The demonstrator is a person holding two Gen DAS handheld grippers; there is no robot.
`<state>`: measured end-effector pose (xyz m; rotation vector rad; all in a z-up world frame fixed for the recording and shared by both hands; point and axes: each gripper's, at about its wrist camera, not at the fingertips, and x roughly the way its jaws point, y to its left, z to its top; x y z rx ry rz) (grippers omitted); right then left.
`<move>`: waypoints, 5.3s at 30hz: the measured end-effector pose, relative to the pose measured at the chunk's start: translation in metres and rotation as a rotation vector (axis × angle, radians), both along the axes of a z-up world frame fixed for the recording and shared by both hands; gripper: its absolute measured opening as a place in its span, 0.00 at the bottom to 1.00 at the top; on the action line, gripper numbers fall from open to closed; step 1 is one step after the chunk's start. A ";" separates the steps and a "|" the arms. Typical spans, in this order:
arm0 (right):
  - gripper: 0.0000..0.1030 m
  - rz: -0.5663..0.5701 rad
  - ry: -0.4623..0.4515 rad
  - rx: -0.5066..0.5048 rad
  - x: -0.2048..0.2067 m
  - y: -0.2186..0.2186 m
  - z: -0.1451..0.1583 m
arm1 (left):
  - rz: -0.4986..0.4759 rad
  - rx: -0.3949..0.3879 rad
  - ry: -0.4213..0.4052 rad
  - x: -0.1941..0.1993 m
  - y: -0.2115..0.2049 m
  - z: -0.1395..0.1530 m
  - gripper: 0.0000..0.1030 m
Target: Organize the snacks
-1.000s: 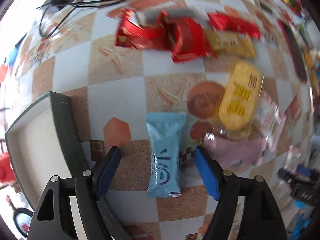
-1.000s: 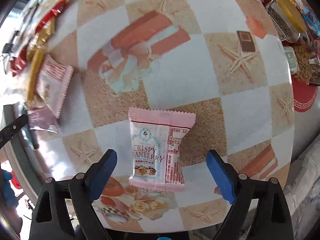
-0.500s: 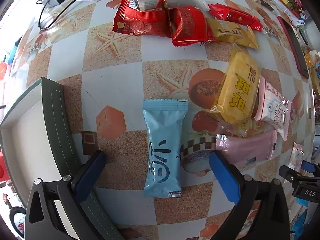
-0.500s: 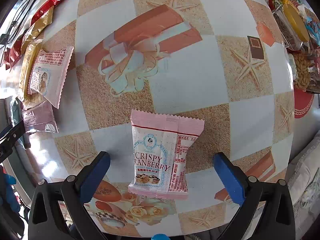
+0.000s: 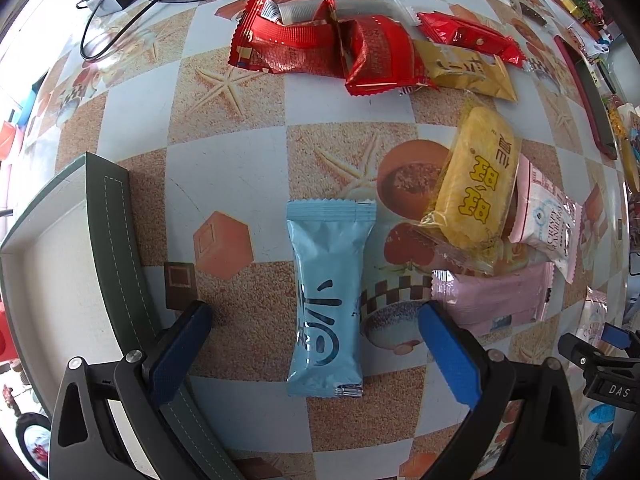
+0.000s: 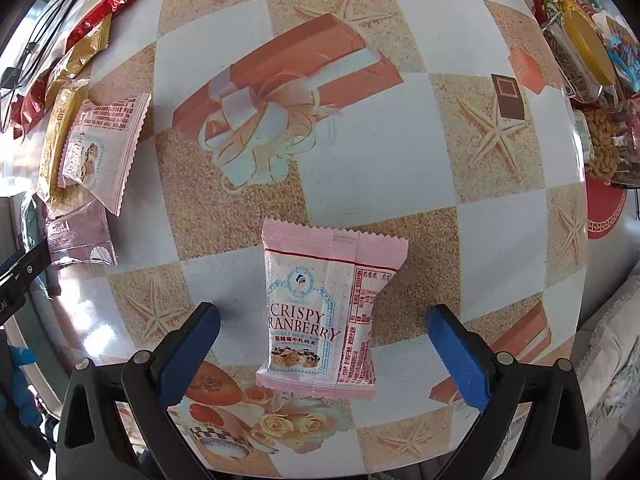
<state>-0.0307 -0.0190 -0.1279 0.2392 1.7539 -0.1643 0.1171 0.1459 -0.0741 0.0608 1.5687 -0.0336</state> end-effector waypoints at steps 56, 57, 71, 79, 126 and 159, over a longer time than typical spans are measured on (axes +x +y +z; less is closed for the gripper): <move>0.38 0.628 -0.124 0.369 0.011 0.326 0.098 | 0.285 -0.071 -0.078 -0.126 0.201 0.071 0.24; 0.38 0.644 -0.119 0.373 0.009 0.333 0.096 | 0.289 -0.070 -0.071 -0.129 0.205 0.069 0.24; 0.44 0.658 -0.066 0.369 0.008 0.374 0.079 | 0.263 -0.029 -0.060 -0.144 0.213 0.062 0.68; 0.84 0.552 -0.118 0.318 0.019 0.348 0.088 | 0.237 -0.026 -0.089 -0.127 0.204 0.074 0.76; 1.00 0.162 -0.154 0.081 0.054 0.031 0.058 | 0.630 -0.379 0.066 0.115 0.073 0.018 0.76; 0.42 0.505 -0.167 -0.003 0.100 0.105 0.035 | 0.207 -0.165 0.026 0.062 -0.008 0.015 0.07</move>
